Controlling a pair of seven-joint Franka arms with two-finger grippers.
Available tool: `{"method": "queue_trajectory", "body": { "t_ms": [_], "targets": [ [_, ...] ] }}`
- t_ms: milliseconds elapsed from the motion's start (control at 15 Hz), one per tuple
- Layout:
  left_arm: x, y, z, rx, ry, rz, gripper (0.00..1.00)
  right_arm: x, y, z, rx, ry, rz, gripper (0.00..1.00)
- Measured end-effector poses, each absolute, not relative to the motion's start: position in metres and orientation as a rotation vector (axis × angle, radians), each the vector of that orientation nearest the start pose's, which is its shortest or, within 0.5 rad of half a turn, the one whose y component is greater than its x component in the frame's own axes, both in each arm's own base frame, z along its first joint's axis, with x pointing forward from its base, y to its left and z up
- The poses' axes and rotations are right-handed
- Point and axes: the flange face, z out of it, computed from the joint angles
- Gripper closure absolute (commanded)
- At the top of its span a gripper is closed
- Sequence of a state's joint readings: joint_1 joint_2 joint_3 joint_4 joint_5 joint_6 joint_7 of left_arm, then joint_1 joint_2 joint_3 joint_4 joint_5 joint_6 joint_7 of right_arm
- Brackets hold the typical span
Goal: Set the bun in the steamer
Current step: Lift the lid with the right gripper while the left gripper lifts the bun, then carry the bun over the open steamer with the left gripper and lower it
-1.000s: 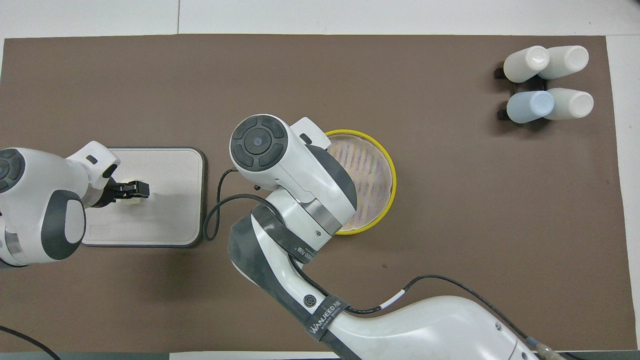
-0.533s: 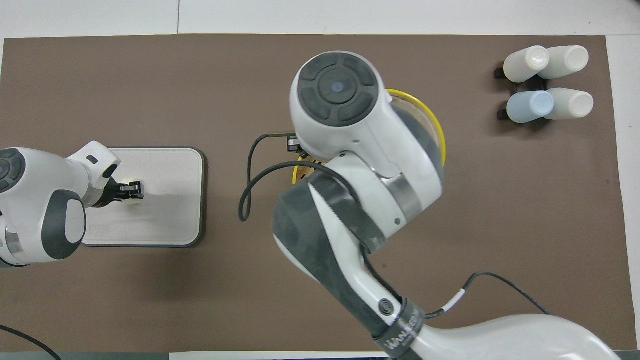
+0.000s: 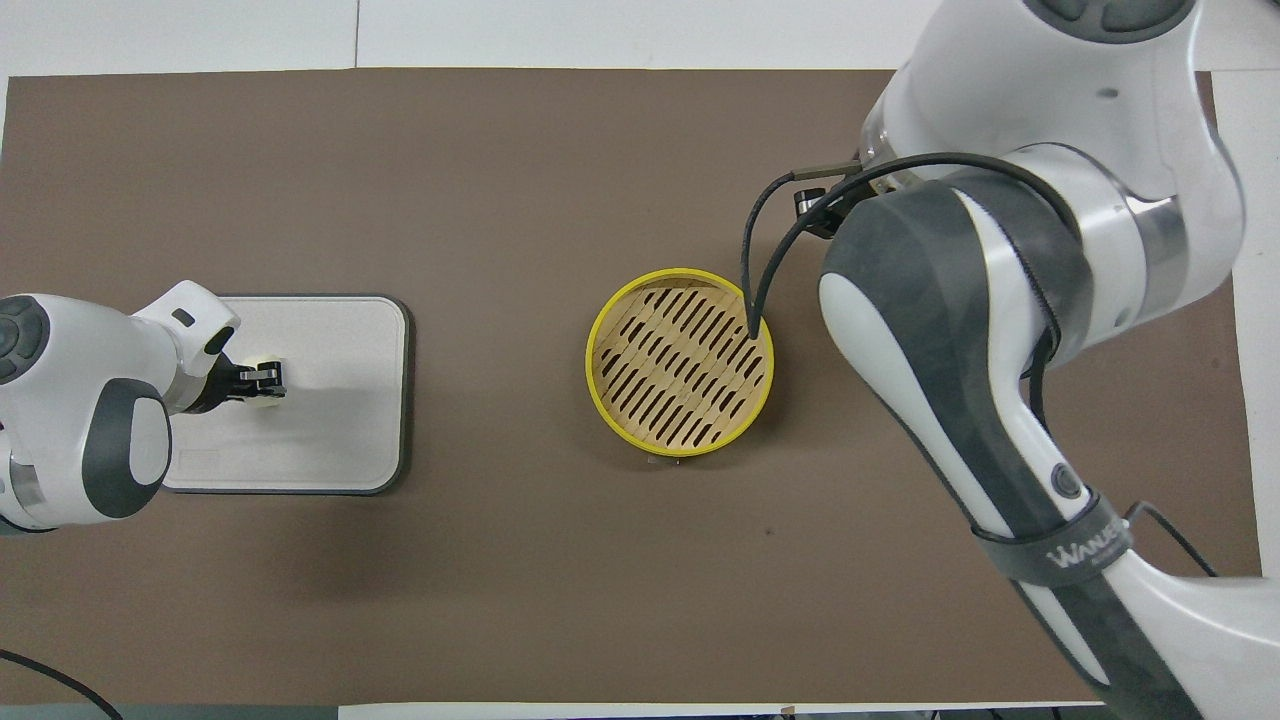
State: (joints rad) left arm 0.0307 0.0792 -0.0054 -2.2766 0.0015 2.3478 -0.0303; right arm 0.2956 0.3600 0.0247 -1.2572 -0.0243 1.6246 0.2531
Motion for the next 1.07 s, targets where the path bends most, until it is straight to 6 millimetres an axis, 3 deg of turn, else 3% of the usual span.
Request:
{"method": "queue_trajectory", "body": {
  "t_ms": [200, 467, 733, 1067],
  "targets": [
    [0.532, 0.011, 0.334, -3.140, -0.090, 0.033, 0.58, 0.641, 0.164, 0.556, -3.157, -0.128, 0.024, 1.00],
    [0.550, -0.031, 0.381, -3.128, -0.141, 0.121, 0.58, 0.639, 0.164, 0.555, -3.155, -0.138, 0.039, 1.00],
    [0.554, -0.096, 0.419, -3.105, -0.261, 0.142, 0.58, 0.637, 0.163, 0.555, -3.142, -0.129, 0.049, 1.00],
    [0.541, -0.207, 0.450, -3.148, -0.472, 0.111, 0.58, 0.638, 0.157, 0.553, -3.121, -0.107, 0.063, 1.00]
  ]
}}
